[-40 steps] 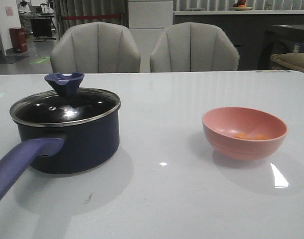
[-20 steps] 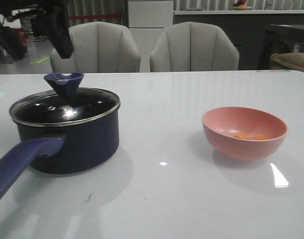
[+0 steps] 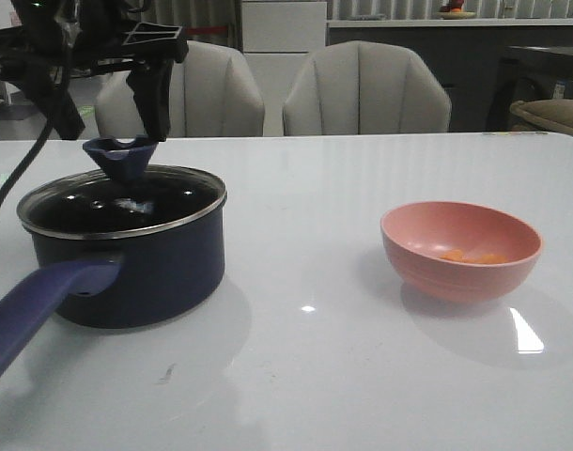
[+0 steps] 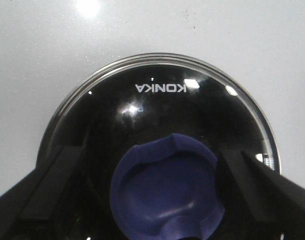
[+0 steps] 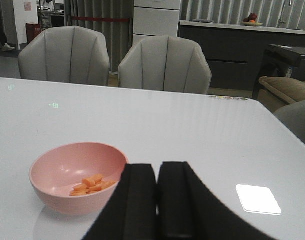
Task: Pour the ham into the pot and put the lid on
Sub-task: 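Lower the left gripper onto the purple lid knob and grasp it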
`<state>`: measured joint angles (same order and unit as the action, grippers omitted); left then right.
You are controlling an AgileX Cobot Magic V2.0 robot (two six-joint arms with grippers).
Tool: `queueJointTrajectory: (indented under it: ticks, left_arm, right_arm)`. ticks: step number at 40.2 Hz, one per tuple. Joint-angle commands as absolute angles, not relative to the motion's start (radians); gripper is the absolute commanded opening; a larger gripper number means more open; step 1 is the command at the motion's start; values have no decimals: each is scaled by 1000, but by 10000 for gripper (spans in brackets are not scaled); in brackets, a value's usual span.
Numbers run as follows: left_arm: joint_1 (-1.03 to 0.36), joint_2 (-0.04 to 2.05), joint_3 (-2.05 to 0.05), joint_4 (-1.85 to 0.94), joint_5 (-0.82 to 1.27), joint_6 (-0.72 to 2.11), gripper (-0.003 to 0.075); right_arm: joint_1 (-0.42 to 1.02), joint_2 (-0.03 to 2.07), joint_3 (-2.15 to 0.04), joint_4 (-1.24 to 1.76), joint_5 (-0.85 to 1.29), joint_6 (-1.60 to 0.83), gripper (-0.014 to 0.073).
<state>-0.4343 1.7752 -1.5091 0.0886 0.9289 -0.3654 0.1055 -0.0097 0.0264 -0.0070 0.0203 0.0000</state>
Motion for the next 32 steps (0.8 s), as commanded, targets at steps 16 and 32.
queueJointTrajectory:
  ticks: [16, 32]
  left_arm:
    - [-444, 1788, -1554, 54, 945, -384, 565]
    - [-444, 1789, -1554, 52, 951, -384, 482]
  right_arm:
    - [99, -30, 21, -7, -60, 0, 147]
    - [99, -30, 21, -7, -60, 0, 147]
